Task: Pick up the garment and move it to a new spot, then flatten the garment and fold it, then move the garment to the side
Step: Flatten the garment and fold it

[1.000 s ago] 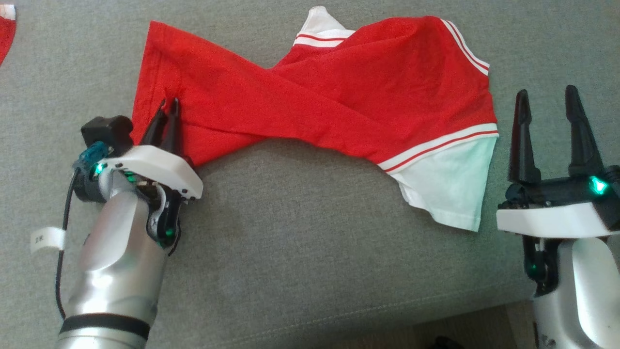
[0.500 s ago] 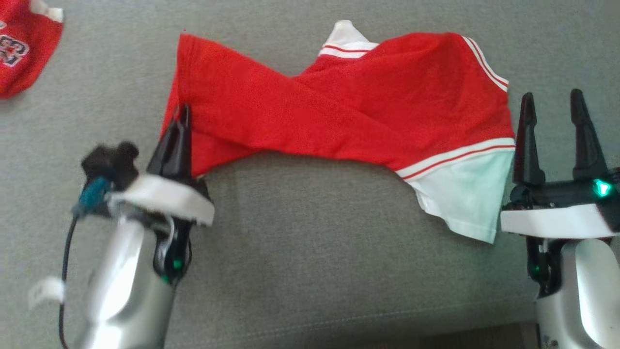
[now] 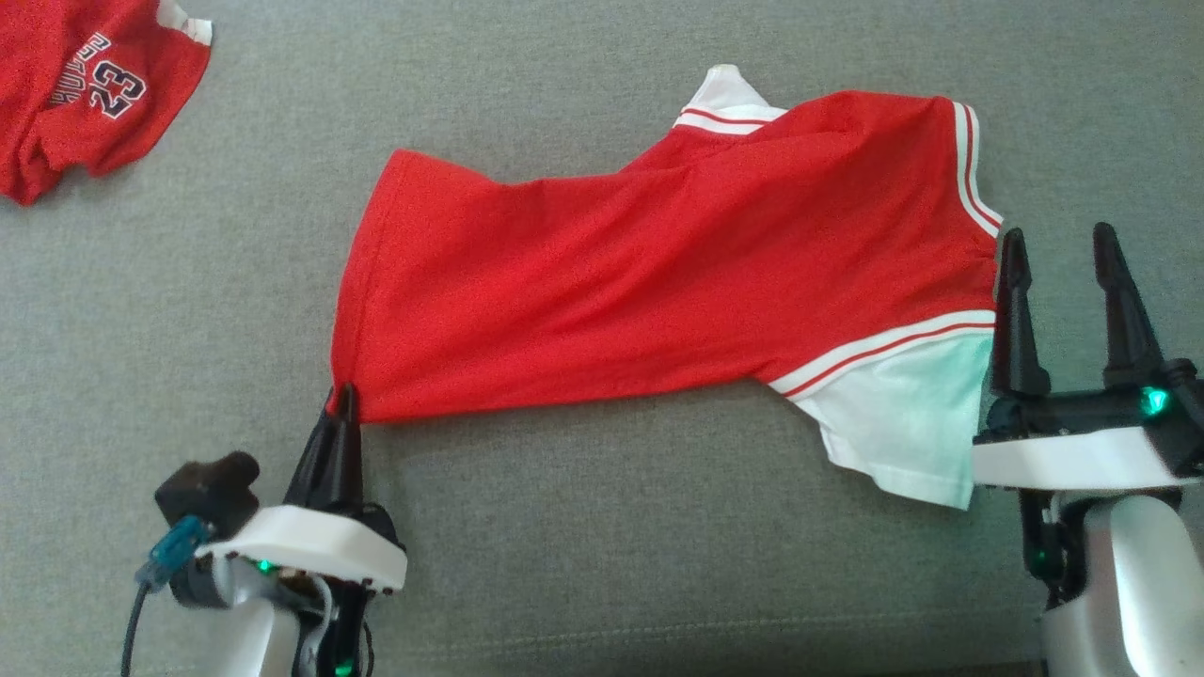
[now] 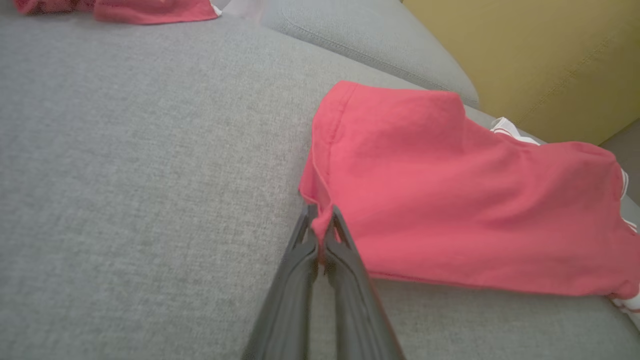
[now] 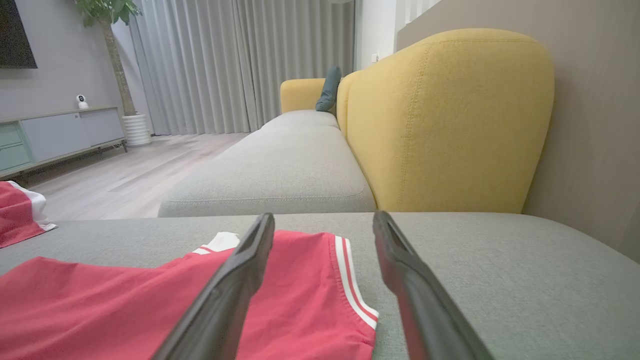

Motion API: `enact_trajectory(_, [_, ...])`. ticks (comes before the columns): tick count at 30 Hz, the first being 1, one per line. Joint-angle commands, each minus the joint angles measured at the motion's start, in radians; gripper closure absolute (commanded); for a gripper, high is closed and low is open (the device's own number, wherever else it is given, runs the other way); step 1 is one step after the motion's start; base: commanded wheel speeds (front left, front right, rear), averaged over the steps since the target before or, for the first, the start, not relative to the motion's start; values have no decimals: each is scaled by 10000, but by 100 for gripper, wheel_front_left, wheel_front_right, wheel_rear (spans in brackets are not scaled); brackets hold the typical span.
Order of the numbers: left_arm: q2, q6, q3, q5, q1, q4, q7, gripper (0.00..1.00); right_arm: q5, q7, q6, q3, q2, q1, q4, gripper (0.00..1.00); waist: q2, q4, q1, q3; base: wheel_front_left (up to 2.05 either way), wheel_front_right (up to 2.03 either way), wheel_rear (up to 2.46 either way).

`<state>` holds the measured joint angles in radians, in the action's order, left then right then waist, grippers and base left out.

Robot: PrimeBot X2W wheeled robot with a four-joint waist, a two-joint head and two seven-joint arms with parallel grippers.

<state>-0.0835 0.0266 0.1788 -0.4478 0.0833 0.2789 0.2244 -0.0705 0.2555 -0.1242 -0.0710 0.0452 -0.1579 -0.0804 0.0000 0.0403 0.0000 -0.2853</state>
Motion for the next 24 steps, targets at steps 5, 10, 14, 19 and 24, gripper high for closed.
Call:
enact_trajectory(5, [-14,-62,-540,-73,273,143,195,0,-102,63,-65,-169,51,-147,228,0,0,73,0,154,0,0,0])
enact_trajectory(10, [23,20,-646,255,462,-176,348,0,-14,63,-65,-282,51,-82,261,0,0,109,0,529,0,0,0])
enact_trajectory(14, [72,99,-775,687,509,-833,367,0,10,63,-65,-155,51,-14,285,0,0,78,0,965,0,0,0])
enact_trajectory(19, [169,137,-663,1155,230,-1352,370,0,-95,63,-65,230,51,156,177,0,0,22,0,1599,0,0,0])
enact_trajectory(24, [231,88,-557,1332,-211,-1402,371,0,-214,63,-65,557,51,480,-52,0,0,-58,0,2136,0,0,0])
